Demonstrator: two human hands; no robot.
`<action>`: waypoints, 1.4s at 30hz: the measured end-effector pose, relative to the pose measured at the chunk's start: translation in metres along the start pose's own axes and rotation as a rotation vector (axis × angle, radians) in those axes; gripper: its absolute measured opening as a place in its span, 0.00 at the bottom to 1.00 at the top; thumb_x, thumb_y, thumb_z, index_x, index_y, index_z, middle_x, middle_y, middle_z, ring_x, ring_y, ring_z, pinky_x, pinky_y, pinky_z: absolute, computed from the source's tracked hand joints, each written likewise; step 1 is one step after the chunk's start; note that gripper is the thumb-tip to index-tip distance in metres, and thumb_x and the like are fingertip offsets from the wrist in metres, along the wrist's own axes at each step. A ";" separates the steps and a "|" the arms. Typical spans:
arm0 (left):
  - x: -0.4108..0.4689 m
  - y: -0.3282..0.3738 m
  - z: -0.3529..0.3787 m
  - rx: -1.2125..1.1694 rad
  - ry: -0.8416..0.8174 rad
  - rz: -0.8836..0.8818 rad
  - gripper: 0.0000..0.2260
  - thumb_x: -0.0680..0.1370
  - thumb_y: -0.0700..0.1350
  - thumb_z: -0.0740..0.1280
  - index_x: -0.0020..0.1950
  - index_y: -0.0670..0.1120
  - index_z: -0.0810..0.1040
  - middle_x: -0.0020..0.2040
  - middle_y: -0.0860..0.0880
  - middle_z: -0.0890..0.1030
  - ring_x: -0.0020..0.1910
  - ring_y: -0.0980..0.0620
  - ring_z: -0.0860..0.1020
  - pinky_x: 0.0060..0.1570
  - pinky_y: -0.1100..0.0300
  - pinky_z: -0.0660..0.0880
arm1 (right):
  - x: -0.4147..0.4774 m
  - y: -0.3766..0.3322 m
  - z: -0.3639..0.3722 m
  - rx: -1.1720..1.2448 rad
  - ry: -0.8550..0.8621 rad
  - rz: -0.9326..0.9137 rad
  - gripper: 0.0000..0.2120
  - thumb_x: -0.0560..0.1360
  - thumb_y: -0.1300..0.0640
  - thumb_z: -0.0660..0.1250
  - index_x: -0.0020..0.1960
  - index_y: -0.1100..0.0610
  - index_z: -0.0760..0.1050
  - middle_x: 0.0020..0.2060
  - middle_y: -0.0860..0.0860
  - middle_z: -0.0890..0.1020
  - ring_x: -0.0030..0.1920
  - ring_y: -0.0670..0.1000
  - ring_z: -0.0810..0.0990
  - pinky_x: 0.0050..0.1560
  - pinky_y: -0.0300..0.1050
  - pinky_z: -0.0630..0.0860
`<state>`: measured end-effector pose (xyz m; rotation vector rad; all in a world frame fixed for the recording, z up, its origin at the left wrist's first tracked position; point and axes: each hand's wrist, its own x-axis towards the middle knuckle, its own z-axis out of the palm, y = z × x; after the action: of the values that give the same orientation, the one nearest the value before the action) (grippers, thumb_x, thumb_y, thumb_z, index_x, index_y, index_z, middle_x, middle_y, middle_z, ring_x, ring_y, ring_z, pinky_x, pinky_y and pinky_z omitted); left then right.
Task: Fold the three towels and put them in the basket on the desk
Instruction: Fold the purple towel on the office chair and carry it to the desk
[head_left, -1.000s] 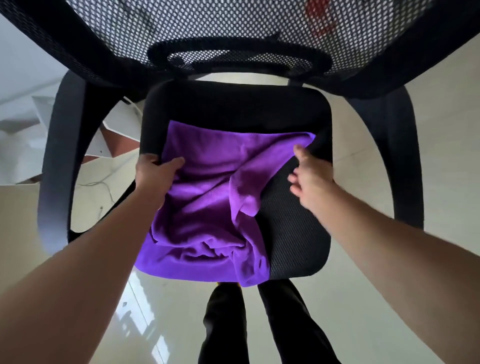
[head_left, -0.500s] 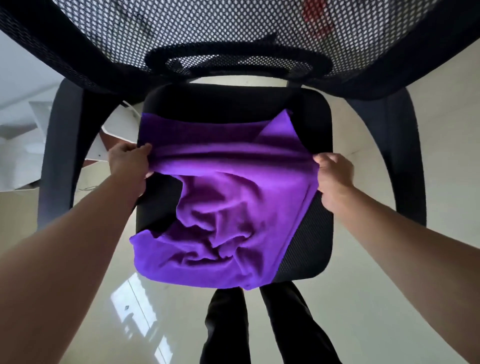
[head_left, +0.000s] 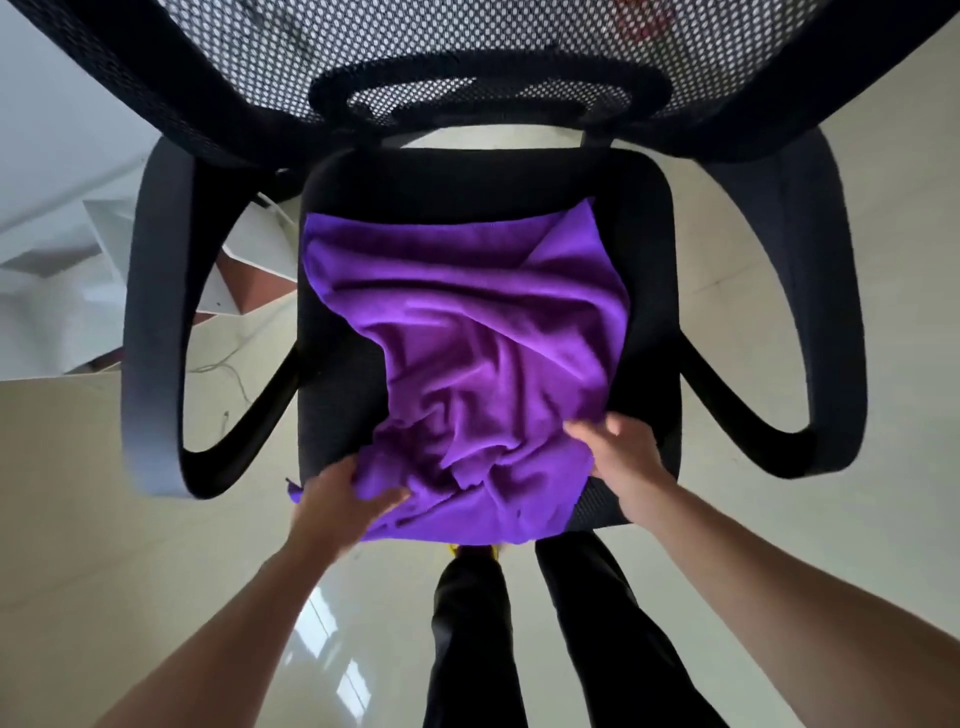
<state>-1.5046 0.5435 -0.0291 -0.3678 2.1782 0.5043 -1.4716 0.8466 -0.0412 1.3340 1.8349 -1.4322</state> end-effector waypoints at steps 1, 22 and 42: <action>0.000 -0.006 0.004 0.035 -0.057 -0.011 0.20 0.67 0.55 0.76 0.49 0.43 0.79 0.41 0.44 0.82 0.44 0.41 0.80 0.43 0.54 0.74 | 0.000 -0.011 -0.004 -0.022 0.062 -0.046 0.23 0.65 0.45 0.74 0.32 0.64 0.70 0.27 0.55 0.70 0.33 0.52 0.70 0.34 0.44 0.67; -0.029 -0.039 0.045 -0.325 -0.206 0.006 0.30 0.65 0.35 0.78 0.64 0.43 0.72 0.54 0.46 0.79 0.51 0.50 0.76 0.51 0.60 0.68 | -0.049 0.087 0.011 0.197 0.110 0.416 0.16 0.66 0.60 0.75 0.52 0.59 0.77 0.40 0.52 0.77 0.36 0.48 0.74 0.34 0.44 0.75; -0.168 -0.123 0.111 -0.933 0.128 -0.268 0.10 0.74 0.48 0.70 0.40 0.41 0.76 0.42 0.41 0.79 0.39 0.45 0.76 0.40 0.47 0.76 | -0.146 0.179 -0.043 -0.047 0.326 -0.149 0.18 0.79 0.48 0.62 0.37 0.60 0.71 0.32 0.54 0.73 0.36 0.56 0.71 0.38 0.49 0.68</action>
<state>-1.2765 0.5028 0.0147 -1.1910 1.8361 1.3517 -1.2429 0.8245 0.0078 1.5059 2.2026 -1.2916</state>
